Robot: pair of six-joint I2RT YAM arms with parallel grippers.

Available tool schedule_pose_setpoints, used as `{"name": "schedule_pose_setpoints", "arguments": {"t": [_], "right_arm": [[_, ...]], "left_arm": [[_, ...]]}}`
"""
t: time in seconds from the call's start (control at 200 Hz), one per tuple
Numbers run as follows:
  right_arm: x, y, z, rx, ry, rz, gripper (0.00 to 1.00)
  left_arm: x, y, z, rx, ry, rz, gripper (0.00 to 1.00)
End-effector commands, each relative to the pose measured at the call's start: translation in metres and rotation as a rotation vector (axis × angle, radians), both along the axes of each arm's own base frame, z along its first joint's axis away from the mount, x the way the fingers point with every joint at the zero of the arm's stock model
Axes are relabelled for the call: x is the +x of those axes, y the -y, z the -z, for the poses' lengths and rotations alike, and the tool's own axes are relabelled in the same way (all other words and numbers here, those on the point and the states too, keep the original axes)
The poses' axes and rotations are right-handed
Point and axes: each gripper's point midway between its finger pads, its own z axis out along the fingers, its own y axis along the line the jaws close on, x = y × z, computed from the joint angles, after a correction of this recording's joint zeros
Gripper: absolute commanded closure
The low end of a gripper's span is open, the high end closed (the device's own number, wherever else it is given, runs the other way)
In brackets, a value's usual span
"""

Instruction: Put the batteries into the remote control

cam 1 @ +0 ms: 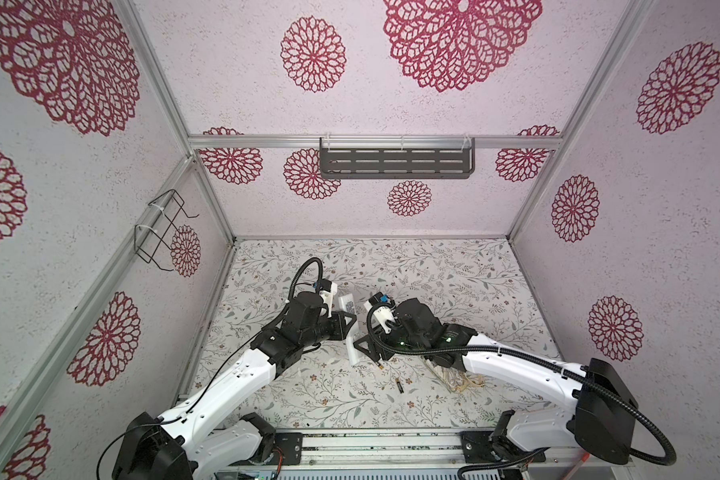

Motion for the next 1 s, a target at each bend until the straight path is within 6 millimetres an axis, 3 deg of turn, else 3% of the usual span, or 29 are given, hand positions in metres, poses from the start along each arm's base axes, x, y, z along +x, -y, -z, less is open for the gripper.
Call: {"name": "schedule_pose_setpoints", "arguments": {"t": [0.0, 0.991], "right_arm": [[0.006, -0.008, -0.015, 0.058, 0.008, -0.013, 0.34], [0.008, -0.025, -0.015, 0.108, -0.021, -0.069, 0.54]], "left_arm": [[0.002, 0.002, -0.007, -0.008, 0.04, -0.001, 1.0], [-0.003, 0.008, -0.011, -0.028, 0.059, 0.046, 1.0]]}}
